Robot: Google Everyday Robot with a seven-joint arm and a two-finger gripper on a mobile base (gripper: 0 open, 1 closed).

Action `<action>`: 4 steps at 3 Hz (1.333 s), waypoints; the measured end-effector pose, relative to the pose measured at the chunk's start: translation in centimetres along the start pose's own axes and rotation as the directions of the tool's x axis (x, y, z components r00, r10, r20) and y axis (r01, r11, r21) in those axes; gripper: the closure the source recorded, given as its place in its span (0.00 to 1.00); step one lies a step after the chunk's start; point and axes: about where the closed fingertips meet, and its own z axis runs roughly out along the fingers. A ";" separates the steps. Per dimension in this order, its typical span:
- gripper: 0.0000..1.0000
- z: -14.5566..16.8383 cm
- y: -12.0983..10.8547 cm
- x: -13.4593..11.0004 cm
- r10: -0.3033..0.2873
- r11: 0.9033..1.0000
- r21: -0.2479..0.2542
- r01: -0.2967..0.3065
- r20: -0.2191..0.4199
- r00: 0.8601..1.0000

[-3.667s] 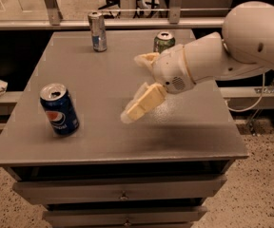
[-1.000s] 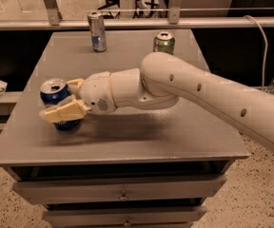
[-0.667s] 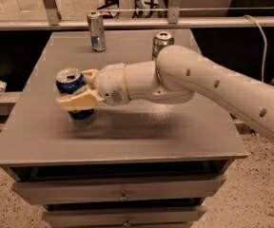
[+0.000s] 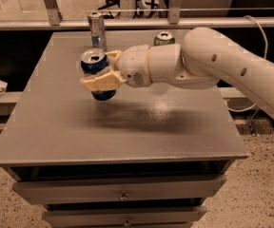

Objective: Move pepsi can near redbull can

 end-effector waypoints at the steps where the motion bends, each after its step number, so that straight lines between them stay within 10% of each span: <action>1: 1.00 0.6 -0.6 -0.4 -0.013 1.000 0.003 0.013 0.015 1.000; 4: 1.00 4.7 -13.4 0.3 -0.055 0.992 0.113 0.051 0.028 0.998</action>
Offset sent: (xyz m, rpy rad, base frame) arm 0.1314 0.0197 0.0100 0.0402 -0.1129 -0.0253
